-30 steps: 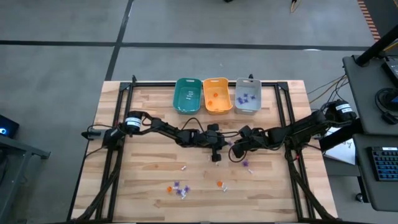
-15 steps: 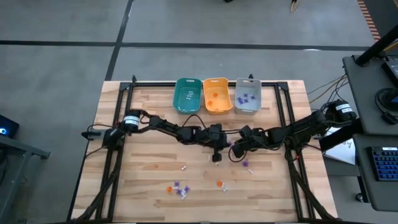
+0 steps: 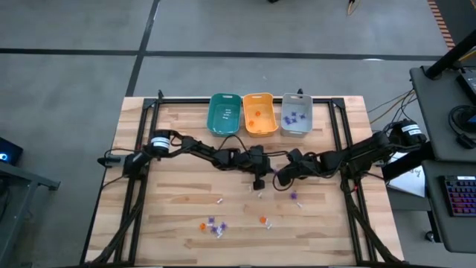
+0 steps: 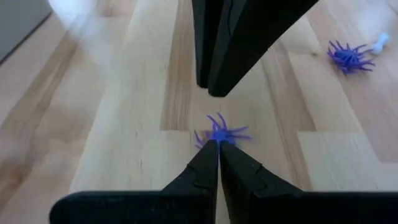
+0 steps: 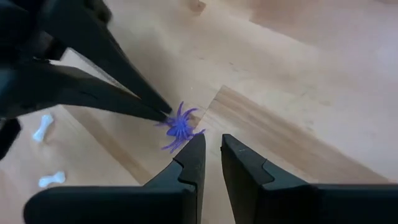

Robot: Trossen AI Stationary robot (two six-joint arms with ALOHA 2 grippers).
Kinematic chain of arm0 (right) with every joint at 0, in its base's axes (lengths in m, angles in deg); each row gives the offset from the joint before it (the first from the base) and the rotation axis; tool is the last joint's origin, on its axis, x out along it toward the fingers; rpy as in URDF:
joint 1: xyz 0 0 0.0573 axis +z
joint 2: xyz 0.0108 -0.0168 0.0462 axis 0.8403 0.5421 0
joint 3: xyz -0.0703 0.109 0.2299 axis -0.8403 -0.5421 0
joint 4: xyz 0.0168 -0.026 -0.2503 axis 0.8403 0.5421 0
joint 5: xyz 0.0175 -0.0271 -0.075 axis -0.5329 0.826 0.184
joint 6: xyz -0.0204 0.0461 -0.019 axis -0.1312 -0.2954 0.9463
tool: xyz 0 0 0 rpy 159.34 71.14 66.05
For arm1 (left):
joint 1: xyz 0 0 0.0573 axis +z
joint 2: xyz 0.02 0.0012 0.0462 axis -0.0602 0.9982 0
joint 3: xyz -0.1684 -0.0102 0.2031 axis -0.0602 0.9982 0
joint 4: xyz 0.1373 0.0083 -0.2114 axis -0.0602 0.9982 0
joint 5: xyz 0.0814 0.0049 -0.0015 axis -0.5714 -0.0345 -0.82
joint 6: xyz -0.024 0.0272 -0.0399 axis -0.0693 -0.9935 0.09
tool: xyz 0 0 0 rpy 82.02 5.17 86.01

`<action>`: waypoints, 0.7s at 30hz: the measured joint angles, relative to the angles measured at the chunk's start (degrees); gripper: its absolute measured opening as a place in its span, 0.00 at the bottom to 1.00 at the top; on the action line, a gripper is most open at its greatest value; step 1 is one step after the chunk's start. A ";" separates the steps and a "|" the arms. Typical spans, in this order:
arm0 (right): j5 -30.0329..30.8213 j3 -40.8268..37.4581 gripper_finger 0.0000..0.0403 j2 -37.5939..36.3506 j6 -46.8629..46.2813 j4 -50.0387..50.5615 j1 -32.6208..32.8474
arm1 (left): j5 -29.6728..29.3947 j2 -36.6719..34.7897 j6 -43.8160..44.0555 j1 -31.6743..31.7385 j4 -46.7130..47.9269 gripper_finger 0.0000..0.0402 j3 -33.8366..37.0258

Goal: Sort Halloween decoration
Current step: Put the purple spider toy into the gray bin

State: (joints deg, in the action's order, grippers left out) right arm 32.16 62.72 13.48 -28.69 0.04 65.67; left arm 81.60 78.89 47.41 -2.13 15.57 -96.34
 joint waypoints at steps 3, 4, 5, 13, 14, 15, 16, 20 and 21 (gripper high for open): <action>0.10 0.17 0.11 0.00 3.36 -0.36 -0.29 | 0.04 0.74 -0.04 0.02 0.07 0.00 -0.55; 0.10 0.25 0.11 0.00 3.83 -0.50 -0.29 | 0.04 0.98 -0.06 0.02 0.04 0.00 -0.86; 0.09 0.26 0.11 0.00 3.88 -0.40 -0.29 | 0.04 1.20 -0.07 0.02 0.10 0.00 -1.10; -0.54 0.26 0.11 0.00 0.89 -0.38 -0.29 | 0.04 1.74 0.11 0.09 0.67 0.00 -1.71; -1.09 0.26 0.11 0.00 -0.18 -0.38 -0.30 | 0.04 1.74 0.13 0.09 0.68 0.00 -1.71; -1.70 0.26 0.12 0.00 -0.76 -0.39 -0.31 | 0.04 1.74 0.17 0.09 0.71 0.00 -1.71; -1.99 0.26 0.12 0.00 -1.12 -0.39 -0.31 | 0.04 1.74 0.21 0.09 0.72 0.00 -1.71; -2.91 0.26 0.12 0.00 -1.28 -0.47 -0.29 | 0.04 1.74 0.33 0.09 0.75 0.00 -1.71; -2.92 0.26 0.12 0.00 -1.28 -0.82 -0.29 | 0.04 1.76 0.33 0.09 0.75 0.00 -1.71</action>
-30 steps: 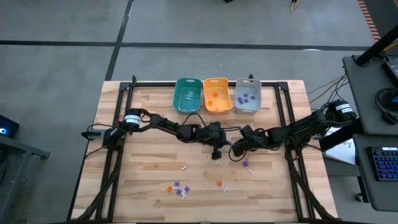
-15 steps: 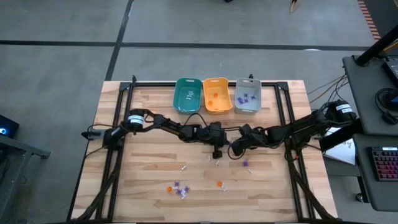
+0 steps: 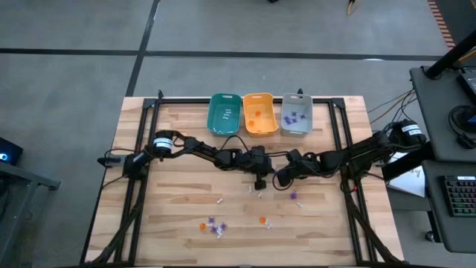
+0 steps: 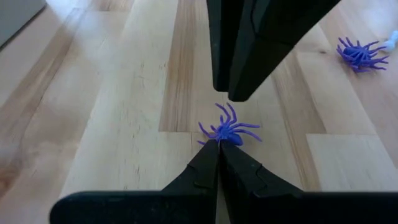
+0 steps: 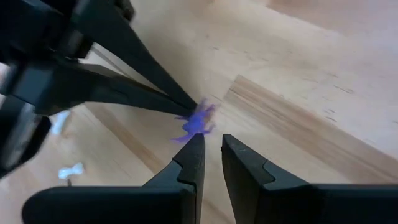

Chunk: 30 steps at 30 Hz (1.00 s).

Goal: Sort Halloween decoration
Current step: Put the purple spider toy into the gray bin

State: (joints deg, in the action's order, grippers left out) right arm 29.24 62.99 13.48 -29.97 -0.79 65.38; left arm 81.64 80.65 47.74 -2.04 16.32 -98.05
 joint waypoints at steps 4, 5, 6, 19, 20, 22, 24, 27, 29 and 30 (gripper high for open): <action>0.01 0.00 0.12 0.02 -0.38 -2.23 -0.14 | 0.00 0.04 0.03 0.00 0.03 0.00 -0.07; -0.01 0.00 0.12 0.02 -0.35 -2.32 -0.30 | 0.00 0.05 0.09 0.00 0.05 0.00 -0.07; 0.06 0.00 0.12 0.02 -0.02 -2.19 -0.37 | -0.02 0.07 0.26 0.00 0.04 0.00 -0.07; -0.80 0.00 0.06 0.07 1.18 -1.86 -2.05 | -0.02 0.07 0.26 -0.02 0.13 0.00 -0.04; -1.49 0.00 0.08 0.07 1.16 -1.89 -2.12 | -0.04 0.07 0.26 -0.02 0.14 0.00 -0.04; -2.00 0.00 0.12 0.07 0.93 -1.85 -2.14 | -0.04 0.07 0.24 -0.02 0.14 0.00 -0.04; -1.99 0.00 0.18 0.07 0.92 -1.80 -2.14 | -0.04 0.08 0.26 -0.02 0.16 0.00 -0.02; -1.89 0.00 0.24 0.14 0.89 -1.80 -2.25 | -0.04 0.09 0.26 -0.02 0.16 0.00 -0.02; -1.63 0.00 0.28 0.49 0.83 -1.95 -2.25 | -0.04 0.09 0.25 -0.02 0.16 0.00 -0.02; -1.58 0.00 0.30 0.88 0.80 -2.09 -2.25 | -0.06 0.09 0.24 -0.02 0.16 0.00 -0.02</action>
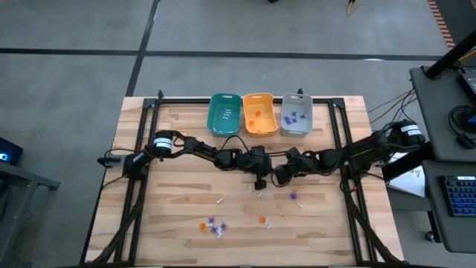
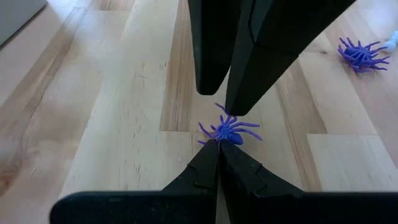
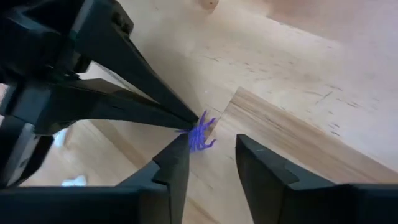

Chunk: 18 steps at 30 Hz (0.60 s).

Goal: Sort Halloween decoration
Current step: Put the purple spider toy into the gray bin

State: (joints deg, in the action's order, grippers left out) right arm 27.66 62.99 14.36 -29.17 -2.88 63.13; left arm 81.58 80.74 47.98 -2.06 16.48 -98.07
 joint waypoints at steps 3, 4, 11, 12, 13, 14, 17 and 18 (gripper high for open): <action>0.02 0.00 0.34 1.90 -0.27 -0.52 0.00 | -0.01 0.00 0.00 0.00 0.00 0.00 0.02; 0.05 -0.01 0.35 2.61 -0.22 -1.03 0.00 | -0.01 0.00 0.00 0.00 0.00 0.00 0.02; 0.11 0.00 0.34 5.32 1.07 -5.93 0.00 | -0.07 0.00 0.00 0.00 0.04 0.00 0.04; 0.19 -0.02 0.33 5.35 1.18 -6.00 0.02 | -0.05 0.00 0.00 0.00 0.04 0.00 0.04; 0.17 0.00 0.31 5.35 1.12 -6.00 0.00 | -0.06 0.00 0.00 0.00 0.04 0.00 0.04; 0.14 -0.02 0.29 5.35 0.89 -6.04 0.00 | -0.07 0.00 0.00 0.00 0.04 0.00 0.04; 0.09 -0.02 0.21 5.37 0.82 -6.01 0.00 | -0.07 0.02 0.00 0.00 0.04 0.00 0.04; 0.07 -0.01 0.17 5.40 0.82 -5.99 0.00 | -0.05 0.02 0.00 0.00 0.04 0.00 0.04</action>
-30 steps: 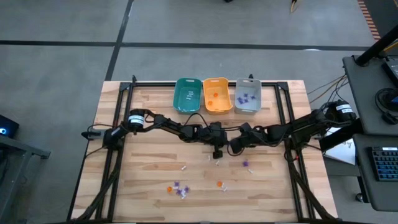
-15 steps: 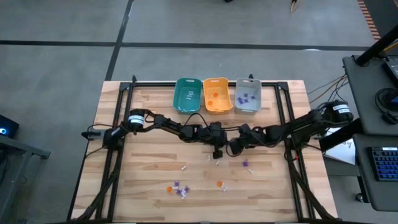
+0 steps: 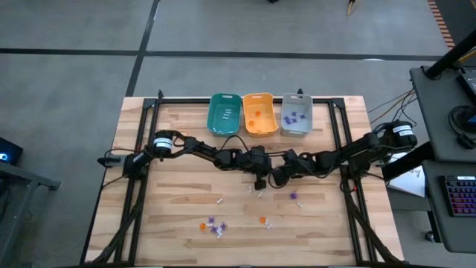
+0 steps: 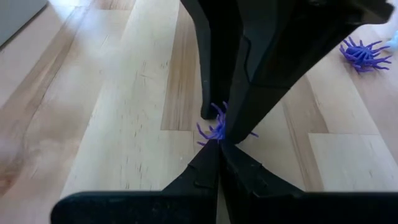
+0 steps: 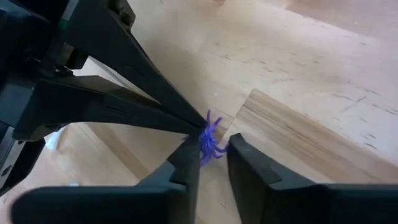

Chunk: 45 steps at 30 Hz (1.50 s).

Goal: Sort Halloween decoration
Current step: Put the purple spider toy into the gray bin

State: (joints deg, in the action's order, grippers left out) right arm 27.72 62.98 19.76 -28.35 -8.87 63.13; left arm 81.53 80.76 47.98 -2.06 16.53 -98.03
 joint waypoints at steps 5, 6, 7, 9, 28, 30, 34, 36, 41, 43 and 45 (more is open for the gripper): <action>-0.09 0.01 0.04 0.02 0.86 -0.16 0.02 | 0.00 0.01 0.29 0.00 0.03 0.00 0.00; -0.11 0.01 0.03 -0.03 1.13 -0.16 0.02 | 0.00 -0.07 0.44 0.00 0.16 0.00 0.00; -0.16 0.01 0.03 -0.05 1.37 -0.17 0.02 | 0.00 -0.26 0.46 0.00 0.40 0.00 0.00; -0.20 0.01 0.02 -0.32 1.59 -0.06 0.00 | 0.00 -0.76 0.44 0.00 1.14 0.00 0.05; 3.10 9.19 0.02 -4.97 15.43 12.81 -0.77 | -0.28 -15.46 -0.86 -0.61 11.57 0.00 6.07; 3.51 11.98 0.02 -5.01 17.26 17.57 -1.84 | -2.01 -19.35 -0.69 -0.82 11.32 0.00 9.51; 5.79 17.66 0.02 -5.03 20.65 26.10 -4.34 | -4.63 -27.36 0.09 -1.72 8.14 0.00 16.96; 6.56 20.05 0.02 -5.03 22.66 29.60 -5.89 | -4.68 -31.01 0.61 -2.31 4.95 0.00 20.49; 7.67 26.72 0.02 -5.03 29.43 39.36 -11.74 | -4.63 -38.47 3.28 -3.05 -1.74 0.00 28.10; 7.96 29.72 0.02 -5.03 31.76 44.29 -15.06 | -4.68 -40.50 3.63 -3.26 -4.78 0.00 30.54; 9.06 32.30 0.02 -5.03 33.84 48.26 -18.84 | -4.68 -41.78 3.65 -3.39 -7.18 0.00 32.90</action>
State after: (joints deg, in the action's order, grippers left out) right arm 36.79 95.28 14.73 5.49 39.39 44.29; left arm 76.85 38.98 51.63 -5.45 9.34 -65.13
